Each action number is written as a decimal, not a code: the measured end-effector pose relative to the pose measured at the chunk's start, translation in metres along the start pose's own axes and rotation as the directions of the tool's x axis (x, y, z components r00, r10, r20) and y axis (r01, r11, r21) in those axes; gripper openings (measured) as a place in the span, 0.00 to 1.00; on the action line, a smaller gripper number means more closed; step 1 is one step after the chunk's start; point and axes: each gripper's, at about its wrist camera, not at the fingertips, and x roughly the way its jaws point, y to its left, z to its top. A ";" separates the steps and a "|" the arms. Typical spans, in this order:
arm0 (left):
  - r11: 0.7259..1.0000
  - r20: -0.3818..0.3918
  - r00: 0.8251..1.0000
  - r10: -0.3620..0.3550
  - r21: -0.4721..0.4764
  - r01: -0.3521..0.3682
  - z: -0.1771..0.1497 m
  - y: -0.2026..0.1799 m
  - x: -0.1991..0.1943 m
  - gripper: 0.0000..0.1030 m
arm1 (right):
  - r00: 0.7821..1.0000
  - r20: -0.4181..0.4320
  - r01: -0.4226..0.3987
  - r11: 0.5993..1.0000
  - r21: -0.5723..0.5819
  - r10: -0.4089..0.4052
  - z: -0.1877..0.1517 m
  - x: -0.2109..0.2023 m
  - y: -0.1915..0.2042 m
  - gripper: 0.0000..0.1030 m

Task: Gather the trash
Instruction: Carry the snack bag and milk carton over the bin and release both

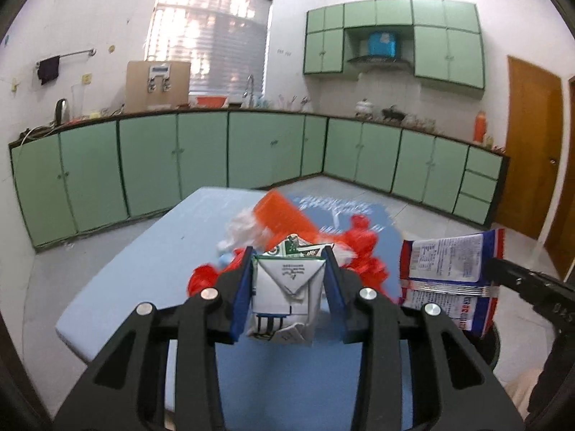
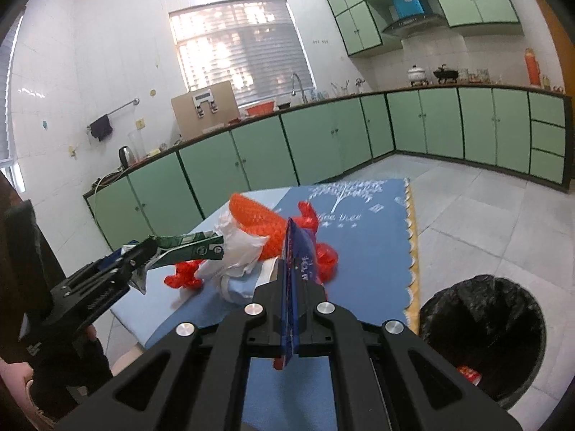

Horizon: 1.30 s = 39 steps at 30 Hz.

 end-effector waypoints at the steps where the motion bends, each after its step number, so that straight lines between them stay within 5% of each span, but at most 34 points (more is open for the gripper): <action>1: 1.000 0.007 1.000 -0.009 0.000 0.009 0.002 -0.003 -0.002 0.34 | 1.000 0.008 0.010 1.000 -0.002 -0.010 0.003 -0.004 -0.001 0.02; 8: 0.996 0.078 0.993 -0.093 0.011 0.093 0.017 -0.033 -0.013 0.34 | 0.995 0.072 0.070 0.998 -0.008 -0.069 0.018 -0.033 -0.013 0.02; 15: 0.973 0.059 0.972 -0.229 0.052 0.226 0.016 -0.088 0.005 0.34 | 0.977 0.114 0.178 0.983 0.044 -0.182 0.025 -0.057 -0.060 0.02; 27: 0.901 -0.147 0.900 -0.410 0.084 0.425 -0.023 -0.226 0.100 0.34 | 0.919 0.014 0.386 0.908 0.166 -0.393 0.005 -0.051 -0.194 0.02; 34: 0.888 -0.254 0.872 -0.419 0.085 0.452 -0.053 -0.278 0.155 0.34 | 0.901 -0.071 0.431 0.872 0.233 -0.427 -0.019 -0.029 -0.261 0.03; 39: 0.877 -0.332 0.846 -0.418 0.095 0.470 -0.067 -0.298 0.188 0.37 | 0.896 -0.124 0.444 0.852 0.279 -0.427 -0.035 -0.018 -0.297 0.14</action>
